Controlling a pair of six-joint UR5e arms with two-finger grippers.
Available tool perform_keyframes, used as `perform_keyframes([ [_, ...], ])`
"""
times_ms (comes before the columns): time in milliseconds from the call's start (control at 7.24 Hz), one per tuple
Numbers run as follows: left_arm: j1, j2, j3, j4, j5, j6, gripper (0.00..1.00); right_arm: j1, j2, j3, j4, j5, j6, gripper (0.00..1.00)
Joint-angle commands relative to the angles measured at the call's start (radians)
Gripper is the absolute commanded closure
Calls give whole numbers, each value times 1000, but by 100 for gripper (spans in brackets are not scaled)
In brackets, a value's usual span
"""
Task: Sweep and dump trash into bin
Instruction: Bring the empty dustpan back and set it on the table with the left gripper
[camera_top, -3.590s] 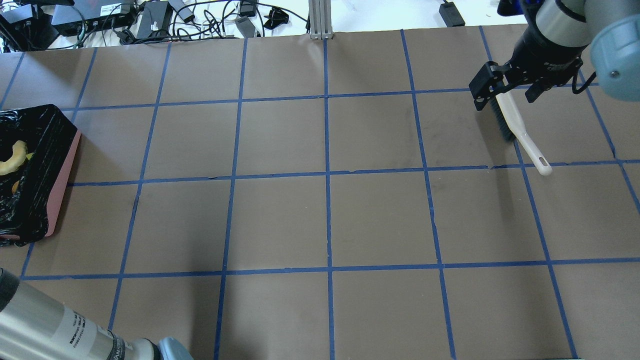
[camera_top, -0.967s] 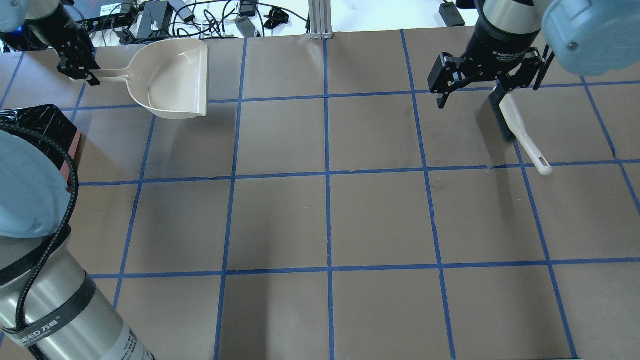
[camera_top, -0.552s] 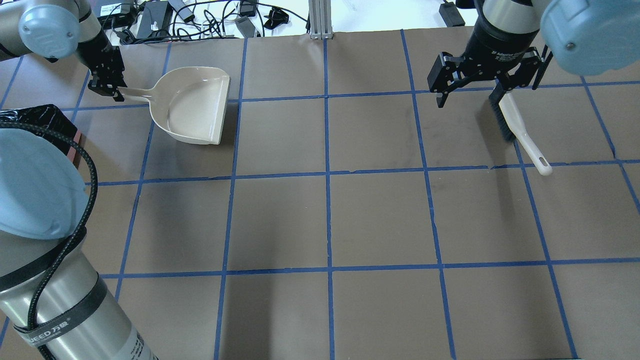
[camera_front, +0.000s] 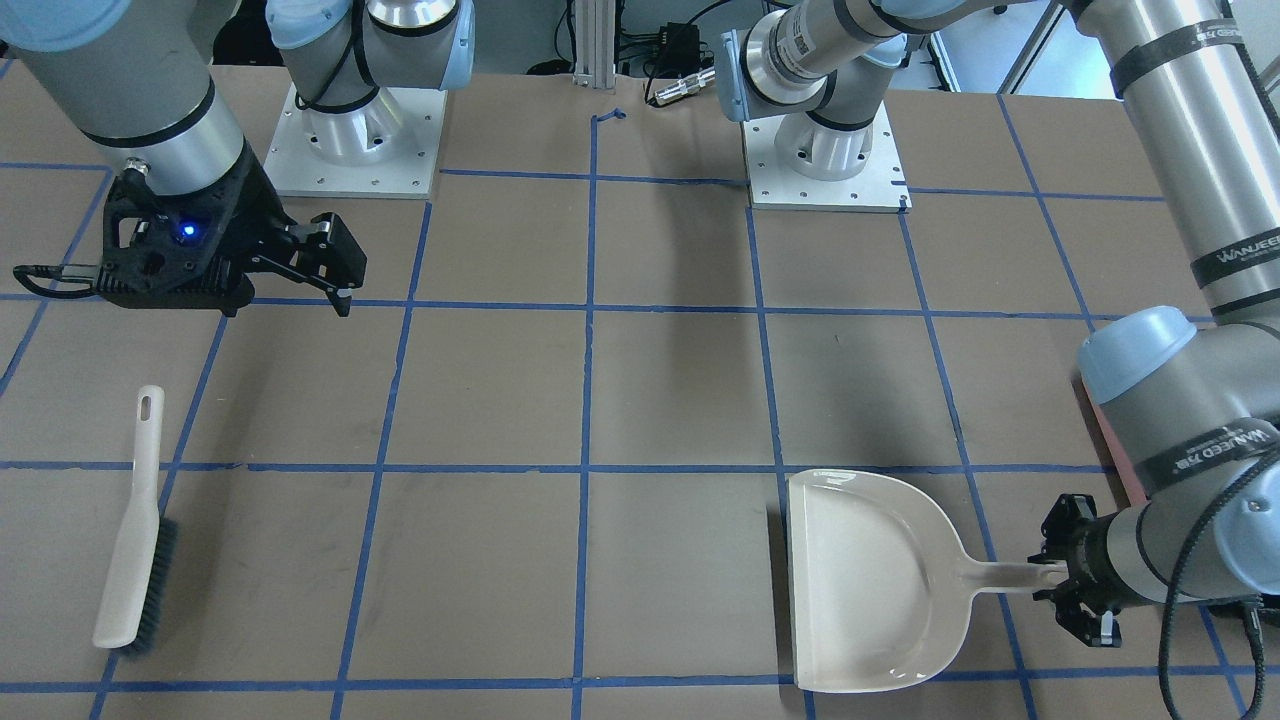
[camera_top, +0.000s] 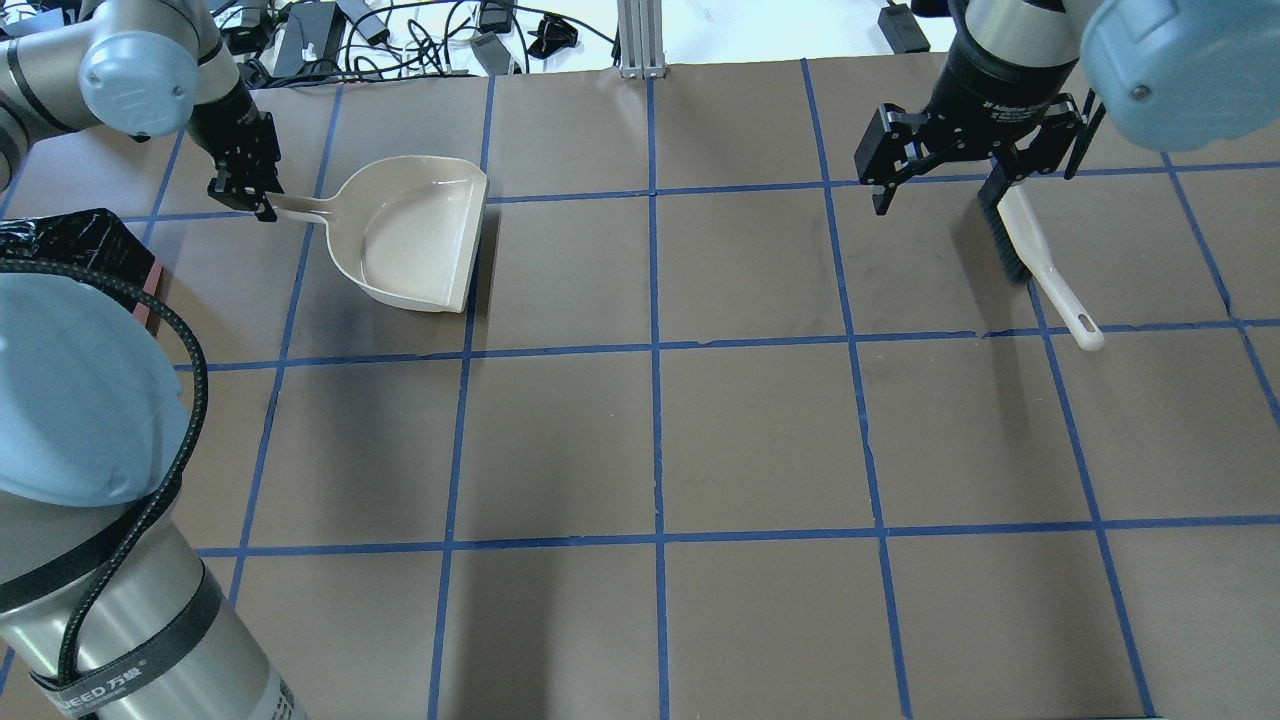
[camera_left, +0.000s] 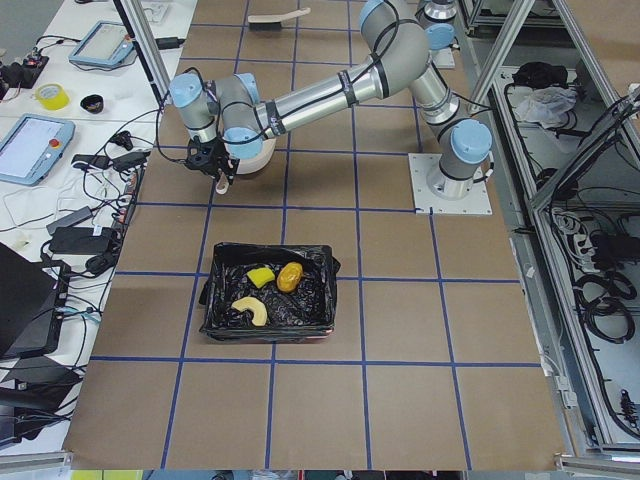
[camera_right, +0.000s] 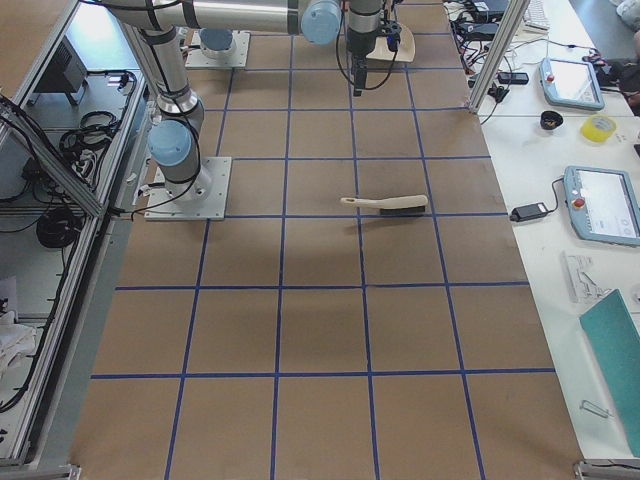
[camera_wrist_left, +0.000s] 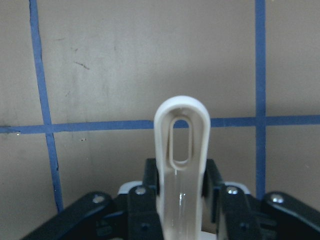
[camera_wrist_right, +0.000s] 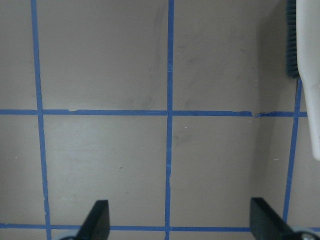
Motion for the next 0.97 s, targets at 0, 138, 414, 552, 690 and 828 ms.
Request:
perform_keyframes([
  [0, -3, 17, -36, 29, -3, -32, 100, -2, 3, 7, 2, -1, -9, 0],
  [138, -3, 22, -37, 28, 1, -33, 100, -2, 4, 8, 2, -1, -12, 0],
  [414, -3, 30, -84, 39, 2, -33, 100, -2, -2, 7, 2, -1, -9, 0],
  [552, -4, 36, -124, 74, 4, -31, 100, -2, -2, 7, 0, 1, -9, 0],
  [690, -7, 50, -163, 104, 2, -31, 100, -2, 1, 7, 0, 1, -9, 0],
  [828, -10, 60, -174, 111, 2, -30, 100, -2, 1, 8, 11, 1, -9, 0],
])
